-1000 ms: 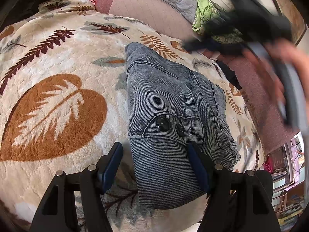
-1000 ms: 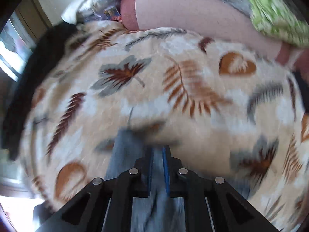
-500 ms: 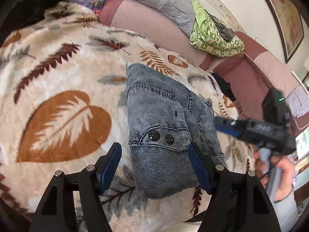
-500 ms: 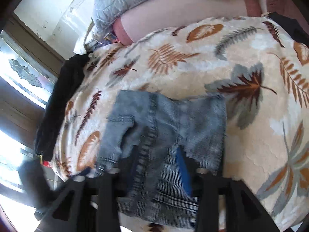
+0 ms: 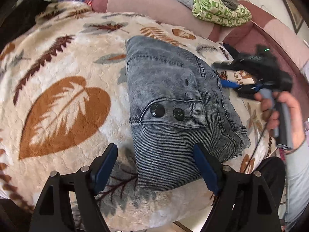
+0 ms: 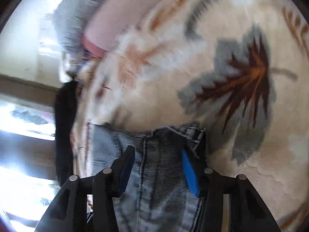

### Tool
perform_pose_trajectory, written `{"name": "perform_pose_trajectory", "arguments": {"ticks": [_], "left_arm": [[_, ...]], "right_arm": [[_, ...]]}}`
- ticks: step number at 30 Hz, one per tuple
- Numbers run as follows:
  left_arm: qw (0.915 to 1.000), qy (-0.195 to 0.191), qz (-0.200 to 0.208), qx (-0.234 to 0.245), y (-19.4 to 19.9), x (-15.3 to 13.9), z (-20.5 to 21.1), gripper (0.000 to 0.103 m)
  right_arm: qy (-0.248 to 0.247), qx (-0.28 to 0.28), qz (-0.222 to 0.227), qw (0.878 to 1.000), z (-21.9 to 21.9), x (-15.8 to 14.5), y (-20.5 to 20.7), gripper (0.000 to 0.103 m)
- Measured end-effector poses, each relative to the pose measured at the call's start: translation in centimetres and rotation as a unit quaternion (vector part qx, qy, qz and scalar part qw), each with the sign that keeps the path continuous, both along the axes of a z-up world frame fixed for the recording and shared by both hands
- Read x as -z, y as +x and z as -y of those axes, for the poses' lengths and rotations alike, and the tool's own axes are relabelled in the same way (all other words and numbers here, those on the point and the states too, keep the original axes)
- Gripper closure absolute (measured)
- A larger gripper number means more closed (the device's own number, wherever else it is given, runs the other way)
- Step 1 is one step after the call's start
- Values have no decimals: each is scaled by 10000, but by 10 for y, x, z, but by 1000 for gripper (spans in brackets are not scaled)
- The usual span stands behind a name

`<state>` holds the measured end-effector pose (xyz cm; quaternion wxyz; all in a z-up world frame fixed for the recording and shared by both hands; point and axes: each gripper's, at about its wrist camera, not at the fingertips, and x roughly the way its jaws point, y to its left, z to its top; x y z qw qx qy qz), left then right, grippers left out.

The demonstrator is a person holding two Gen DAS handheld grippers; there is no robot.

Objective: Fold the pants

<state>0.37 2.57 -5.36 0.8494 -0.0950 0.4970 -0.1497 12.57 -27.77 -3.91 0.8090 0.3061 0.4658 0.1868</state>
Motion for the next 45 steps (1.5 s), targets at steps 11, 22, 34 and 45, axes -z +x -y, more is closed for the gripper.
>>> {"name": "perform_pose_trajectory", "arguments": {"ticks": [11, 22, 34, 45], "left_arm": [[10000, 17, 28, -65, -2, -8, 1, 22], [9851, -1514, -703, -419, 56, -5, -40, 22], [9720, -2077, -1057, -285, 84, 25, -20, 22], [9859, -1533, -644, -196, 88, 23, -8, 33]], "right_arm": [[812, -692, 143, 9942, -30, 7, -10, 53], [982, -316, -445, 9937, 66, 41, -82, 29], [1193, -699, -800, 9872, 27, 68, -60, 29], [121, -495, -773, 9957, -16, 56, -49, 53]]}}
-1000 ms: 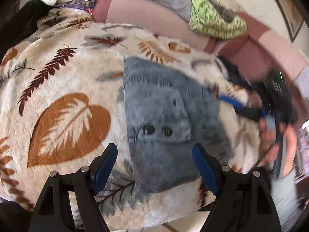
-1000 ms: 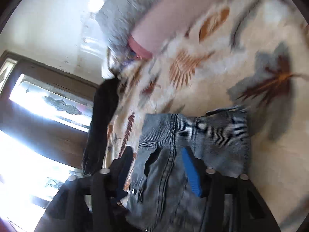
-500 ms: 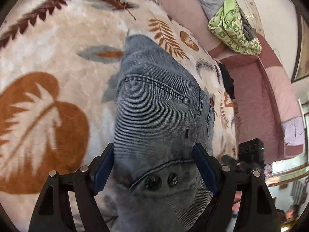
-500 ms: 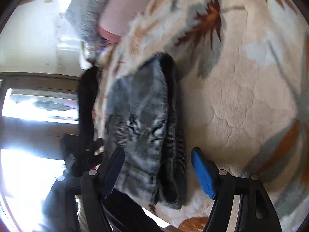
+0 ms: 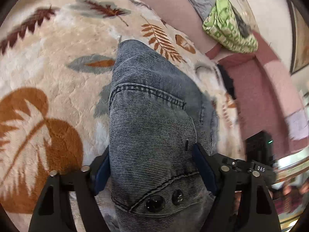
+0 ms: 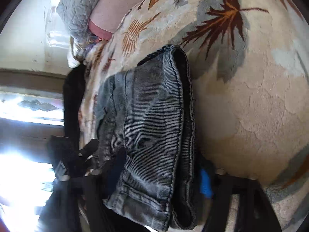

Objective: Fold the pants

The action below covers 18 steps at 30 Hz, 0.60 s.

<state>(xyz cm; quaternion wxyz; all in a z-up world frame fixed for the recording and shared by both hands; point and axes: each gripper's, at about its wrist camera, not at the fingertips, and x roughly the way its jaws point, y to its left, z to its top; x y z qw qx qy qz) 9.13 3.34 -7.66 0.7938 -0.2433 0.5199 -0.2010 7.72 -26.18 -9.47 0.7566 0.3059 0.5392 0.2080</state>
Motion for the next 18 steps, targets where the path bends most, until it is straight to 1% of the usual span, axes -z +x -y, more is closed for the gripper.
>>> {"name": "perform_pose_trajectory", "arguments": {"ticks": [1, 2, 3, 4, 6, 9, 13, 18], "left_arm": [[9997, 253, 63, 1, -2, -2, 4, 36], [9988, 475, 121, -16, -4, -3, 7, 44], [9976, 668, 171, -25, -6, -5, 10, 49], [9968, 760, 227, -8, -7, -6, 11, 51], [9957, 875, 302, -9, -10, -10, 11, 60], [9936, 1031, 458, 51, -14, -18, 11, 69], [9913, 1129, 668, 116, -22, -31, 13, 72], [9859, 1292, 1051, 134, -35, -58, 13, 73]], "right_arm": [[-77, -15, 26, 10000, -1, 0, -1, 64], [-175, -67, 80, 9998, -4, -2, -2, 68], [-307, -75, 152, 9994, -8, -6, -4, 70], [-367, -89, 181, 9991, -11, -7, -4, 74], [-576, -100, 326, 9978, -20, -18, -5, 77], [-767, -135, 539, 9955, -30, -34, -8, 80], [-805, -190, 752, 9937, -38, -52, -16, 81], [-796, -277, 1052, 9909, -39, -74, -31, 81]]}}
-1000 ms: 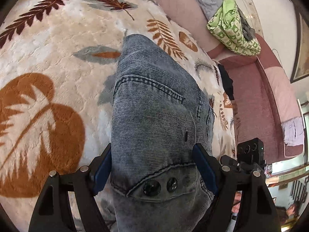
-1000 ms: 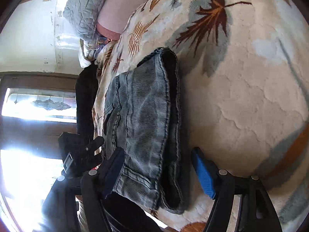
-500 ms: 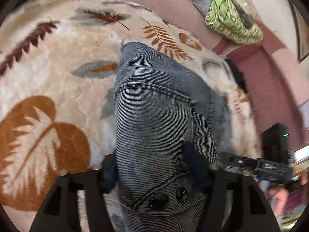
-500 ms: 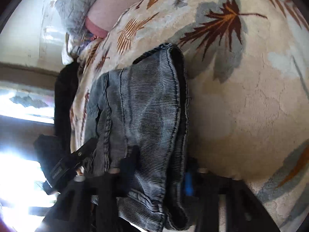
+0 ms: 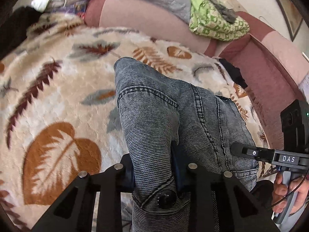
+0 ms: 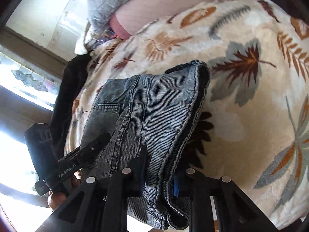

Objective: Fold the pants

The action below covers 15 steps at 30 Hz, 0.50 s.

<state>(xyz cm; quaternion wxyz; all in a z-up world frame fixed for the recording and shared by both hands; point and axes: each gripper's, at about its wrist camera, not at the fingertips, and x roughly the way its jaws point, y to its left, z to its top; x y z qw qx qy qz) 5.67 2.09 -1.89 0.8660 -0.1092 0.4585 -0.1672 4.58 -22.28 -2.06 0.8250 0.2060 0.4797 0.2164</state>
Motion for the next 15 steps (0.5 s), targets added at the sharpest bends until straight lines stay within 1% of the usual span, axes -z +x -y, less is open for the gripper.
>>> {"name": "perform_pose_trajectory", "arguments": {"ticks": [6, 10, 13, 15], "left_arm": [[9988, 74, 484, -79, -4, -40, -7, 73], [9973, 20, 709, -166, 10, -63, -13, 73], [9965, 38, 802, -222, 29, -70, -14, 73], [9968, 21, 757, -268, 42, -68, -17, 73]], "right_arm": [[32, -90, 427, 9990, -3, -36, 1, 81], [-95, -154, 732, 9972, -9, -63, 14, 81], [-211, -202, 879, 9957, -16, -77, 35, 81], [-270, -212, 873, 9956, -21, -75, 55, 81]]}}
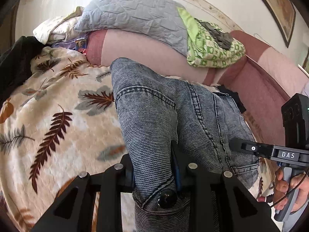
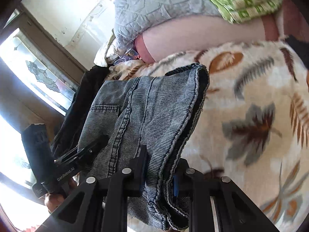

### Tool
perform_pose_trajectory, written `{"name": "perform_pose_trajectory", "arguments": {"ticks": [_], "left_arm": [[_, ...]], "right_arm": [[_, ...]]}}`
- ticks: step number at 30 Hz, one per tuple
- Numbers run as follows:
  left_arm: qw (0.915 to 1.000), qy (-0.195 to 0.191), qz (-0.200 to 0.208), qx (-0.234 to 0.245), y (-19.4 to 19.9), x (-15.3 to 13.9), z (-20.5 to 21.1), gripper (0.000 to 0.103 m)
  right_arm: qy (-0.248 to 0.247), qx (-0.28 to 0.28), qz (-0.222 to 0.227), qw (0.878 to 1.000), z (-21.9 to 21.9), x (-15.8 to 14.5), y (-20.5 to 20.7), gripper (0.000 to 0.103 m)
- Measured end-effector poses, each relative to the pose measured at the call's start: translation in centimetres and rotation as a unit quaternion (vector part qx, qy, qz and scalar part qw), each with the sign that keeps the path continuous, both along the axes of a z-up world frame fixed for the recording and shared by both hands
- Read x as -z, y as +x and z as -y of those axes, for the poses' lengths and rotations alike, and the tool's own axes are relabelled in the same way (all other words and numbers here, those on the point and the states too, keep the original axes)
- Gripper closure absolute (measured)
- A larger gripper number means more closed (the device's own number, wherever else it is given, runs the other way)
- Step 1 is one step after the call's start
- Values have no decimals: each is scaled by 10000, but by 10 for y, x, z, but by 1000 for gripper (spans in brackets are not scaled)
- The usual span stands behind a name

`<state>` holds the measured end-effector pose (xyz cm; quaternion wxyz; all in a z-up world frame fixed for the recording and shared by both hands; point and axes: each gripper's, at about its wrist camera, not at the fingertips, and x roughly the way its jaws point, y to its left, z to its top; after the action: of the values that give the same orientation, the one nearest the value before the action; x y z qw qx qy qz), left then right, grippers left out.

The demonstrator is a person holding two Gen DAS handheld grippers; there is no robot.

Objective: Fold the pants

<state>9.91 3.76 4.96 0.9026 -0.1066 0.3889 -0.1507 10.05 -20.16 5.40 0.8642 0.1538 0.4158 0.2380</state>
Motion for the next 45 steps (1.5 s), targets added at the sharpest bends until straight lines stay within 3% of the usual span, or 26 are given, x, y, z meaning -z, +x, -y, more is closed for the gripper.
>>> {"name": "perform_pose_trajectory", "arguments": {"ticks": [4, 7, 11, 12, 15, 19, 20, 23, 24, 26, 28, 31, 32, 34, 42, 45], "left_arm": [[9998, 26, -204, -83, 21, 24, -4, 72], [9986, 63, -503, -178, 35, 63, -8, 71], [9932, 511, -987, -333, 44, 107, -7, 45], [9947, 381, -872, -388, 38, 105, -12, 38], [9957, 150, -712, -579, 11, 80, -31, 36], [9968, 356, -201, -691, -31, 55, -25, 23], [9967, 439, -144, -665, -33, 56, -22, 21], [9894, 1281, -401, -560, -31, 87, 6, 20], [9885, 1316, -469, -575, -33, 96, 10, 20], [9895, 1095, -335, -882, -44, 87, 3, 20], [9879, 1095, -260, -1071, -58, 67, -2, 20], [9841, 1310, 263, -1173, -87, 39, 5, 15], [9830, 1353, 372, -1188, -94, 33, 9, 7], [9820, 1396, 468, -1183, -104, 25, 19, 3], [9851, 1314, 367, -1043, -123, 19, 42, 3], [9780, 1663, 509, -1152, -129, 15, 51, 3]], "right_arm": [[-66, 9, -153, 9999, -7, 23, 27, 81], [-165, 26, -226, 9996, -12, 54, 42, 80], [-1031, 172, -662, 9923, -22, 103, 56, 67], [-1081, 198, -554, 9924, -21, 103, 49, 63], [-1183, 377, -80, 9922, -14, 79, 20, 58], [-1022, 465, 467, 9926, -12, 59, -20, 33], [-1128, 441, 444, 9916, -16, 65, -24, 31], [-1605, 229, -429, 9858, -29, 115, -12, 30], [-1438, 373, -363, 9882, -23, 113, -16, 30], [-1258, 590, -323, 9898, -11, 95, -31, 30], [-1237, 756, 18, 9894, -2, 74, -54, 28], [-1495, 892, 676, 9824, 6, 48, -100, 3], [-1580, 898, 860, 9796, 7, 43, -114, 0], [-1793, 897, 1109, 9734, 6, 38, -134, 0], [-2127, 1009, 1125, 9654, 16, 42, -156, 0], [-2132, 969, 1125, 9657, 15, 42, -157, 0]]}}
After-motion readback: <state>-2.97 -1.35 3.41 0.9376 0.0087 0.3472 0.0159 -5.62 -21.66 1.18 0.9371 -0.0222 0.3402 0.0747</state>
